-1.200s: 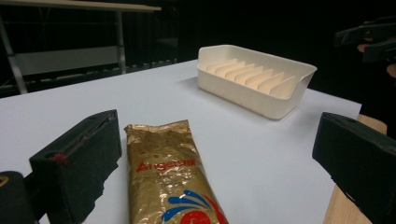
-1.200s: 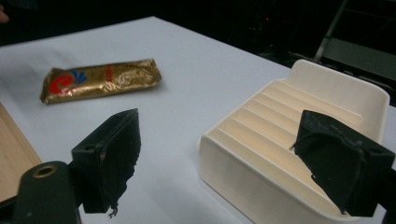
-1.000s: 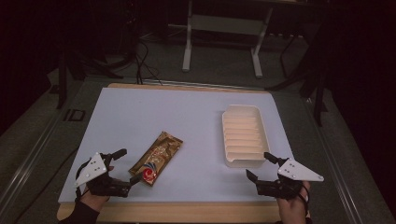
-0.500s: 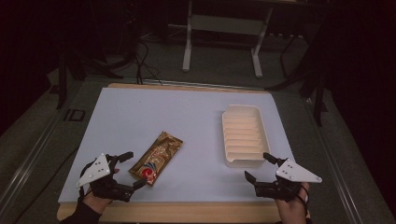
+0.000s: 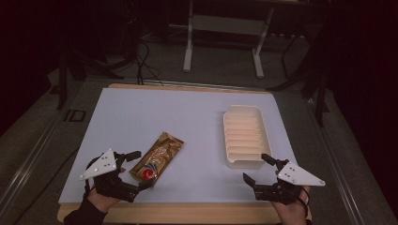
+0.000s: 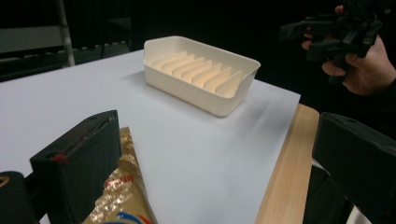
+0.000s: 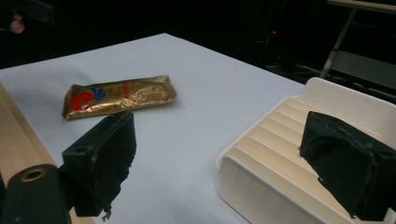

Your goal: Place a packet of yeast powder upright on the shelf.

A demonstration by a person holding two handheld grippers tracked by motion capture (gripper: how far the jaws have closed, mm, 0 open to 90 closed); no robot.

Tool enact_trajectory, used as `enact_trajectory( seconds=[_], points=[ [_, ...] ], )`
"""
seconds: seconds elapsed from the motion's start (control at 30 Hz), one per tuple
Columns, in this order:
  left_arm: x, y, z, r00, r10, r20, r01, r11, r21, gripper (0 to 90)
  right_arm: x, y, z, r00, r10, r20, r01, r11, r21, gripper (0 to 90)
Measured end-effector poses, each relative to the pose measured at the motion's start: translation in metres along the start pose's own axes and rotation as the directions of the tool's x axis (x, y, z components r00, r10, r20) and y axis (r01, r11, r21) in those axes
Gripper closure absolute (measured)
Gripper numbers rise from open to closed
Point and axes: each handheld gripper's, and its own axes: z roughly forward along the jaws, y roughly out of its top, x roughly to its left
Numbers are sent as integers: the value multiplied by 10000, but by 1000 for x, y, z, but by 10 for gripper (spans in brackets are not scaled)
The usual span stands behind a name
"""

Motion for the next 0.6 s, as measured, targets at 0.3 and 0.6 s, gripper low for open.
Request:
enact_trajectory(
  seconds=[0.3, 0.6],
  points=[
    [10, 21, 6, 9996, 133, -242, -129, 9998, 141, 22, 2, 2, -1, 9999, -2, -110, 2, 10000, -43, 106],
    [21, 31, 20, 9989, 228, -402, -215, 9993, 318, 22, 4, 3, -1, 9998, -64, -201, 62, 9999, -96, 107]
  ],
)
